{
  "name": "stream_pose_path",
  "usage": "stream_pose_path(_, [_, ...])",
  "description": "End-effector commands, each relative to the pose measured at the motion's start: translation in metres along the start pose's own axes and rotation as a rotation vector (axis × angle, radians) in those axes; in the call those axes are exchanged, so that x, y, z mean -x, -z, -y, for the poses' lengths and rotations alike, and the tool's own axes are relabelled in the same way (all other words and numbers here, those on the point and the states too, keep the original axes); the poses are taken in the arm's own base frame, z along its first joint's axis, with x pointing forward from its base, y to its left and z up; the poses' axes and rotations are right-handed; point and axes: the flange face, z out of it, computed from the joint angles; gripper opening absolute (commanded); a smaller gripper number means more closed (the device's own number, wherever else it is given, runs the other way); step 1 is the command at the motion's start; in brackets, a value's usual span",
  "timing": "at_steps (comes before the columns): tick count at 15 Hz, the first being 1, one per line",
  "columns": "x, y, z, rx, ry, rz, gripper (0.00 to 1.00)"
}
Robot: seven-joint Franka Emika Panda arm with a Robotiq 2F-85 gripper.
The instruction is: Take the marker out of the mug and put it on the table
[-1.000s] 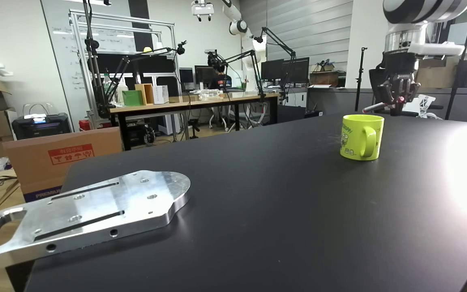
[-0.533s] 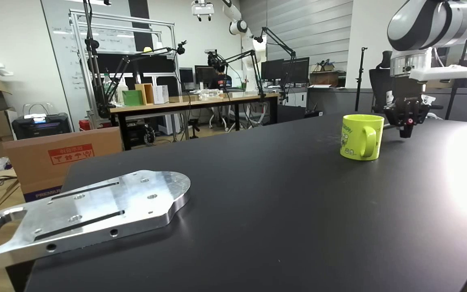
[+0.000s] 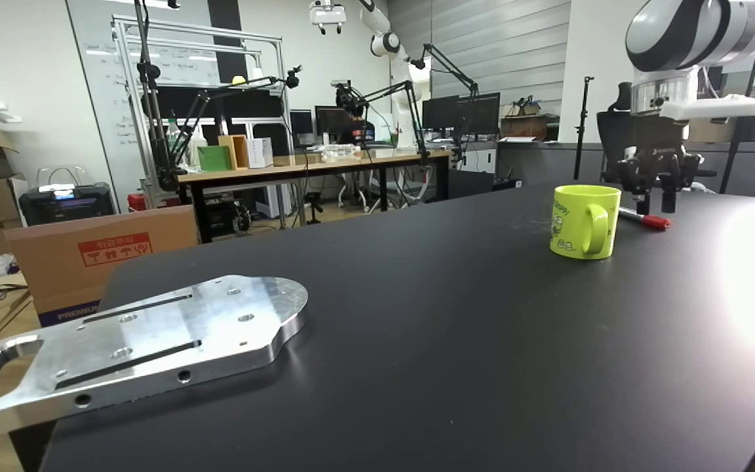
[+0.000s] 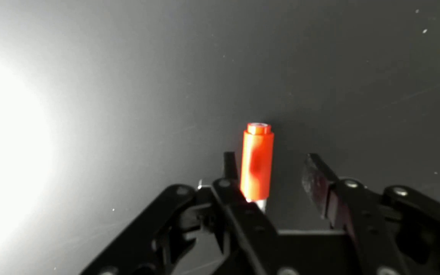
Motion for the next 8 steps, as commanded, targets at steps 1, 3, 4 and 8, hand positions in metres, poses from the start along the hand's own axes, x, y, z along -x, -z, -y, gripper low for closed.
stream_pose_path(1, [0.005, 0.052, 0.005, -0.028, -0.02, -0.002, 0.81])
stream_pose_path(3, [0.014, 0.071, 0.008, -0.047, 0.04, 0.049, 0.93])
stream_pose_path(4, [0.004, 0.051, 0.006, -0.026, 0.021, 0.019, 0.76])
stream_pose_path(8, [0.009, 0.071, 0.01, -0.037, 0.038, 0.037, 0.93])
